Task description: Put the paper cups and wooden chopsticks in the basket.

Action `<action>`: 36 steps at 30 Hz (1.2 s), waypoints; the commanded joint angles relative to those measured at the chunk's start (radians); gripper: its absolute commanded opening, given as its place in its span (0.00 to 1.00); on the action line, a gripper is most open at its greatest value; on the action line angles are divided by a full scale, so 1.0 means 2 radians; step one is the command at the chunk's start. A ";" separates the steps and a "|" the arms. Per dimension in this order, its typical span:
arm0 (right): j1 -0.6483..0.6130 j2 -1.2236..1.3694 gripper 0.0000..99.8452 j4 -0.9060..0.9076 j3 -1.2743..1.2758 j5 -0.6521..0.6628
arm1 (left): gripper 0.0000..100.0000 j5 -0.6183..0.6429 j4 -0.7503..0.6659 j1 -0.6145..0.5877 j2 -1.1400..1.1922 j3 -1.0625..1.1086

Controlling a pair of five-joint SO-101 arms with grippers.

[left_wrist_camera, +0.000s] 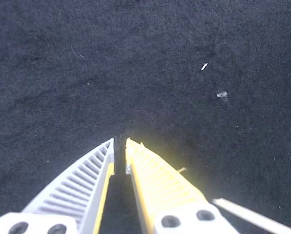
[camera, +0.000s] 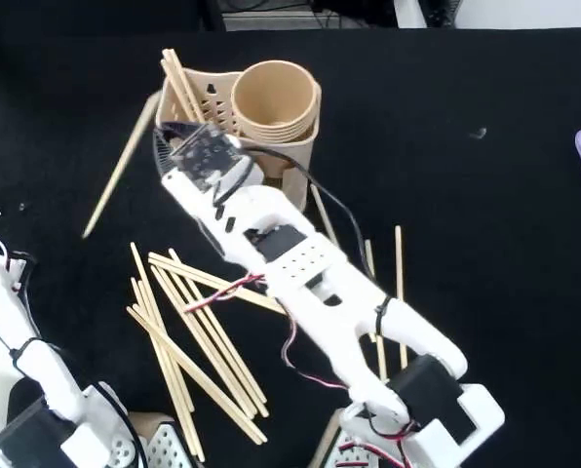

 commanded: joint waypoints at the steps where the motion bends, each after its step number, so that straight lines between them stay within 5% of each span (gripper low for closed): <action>1: -0.003 -0.010 0.01 -0.005 -0.013 0.009 | 0.05 -0.002 -0.005 0.006 -0.017 -0.003; 16: 0.014 -0.098 0.02 0.028 -0.047 -0.015 | 0.05 -0.002 -0.008 0.007 -0.015 -0.003; 22: 0.015 -0.165 0.08 0.192 -0.139 -0.015 | 0.05 -0.004 -0.005 0.008 -0.018 -0.005; 26: 0.015 -0.217 0.17 0.367 -0.208 -0.014 | 0.14 -0.057 -0.004 0.020 -0.020 -0.008; 30: 0.029 -0.268 0.15 0.535 -0.257 -0.014 | 0.18 -0.113 0.000 0.048 -0.020 -0.015; 36: 0.119 -0.342 0.14 0.653 -0.248 -0.014 | 0.19 -0.246 0.165 0.102 0.015 -0.132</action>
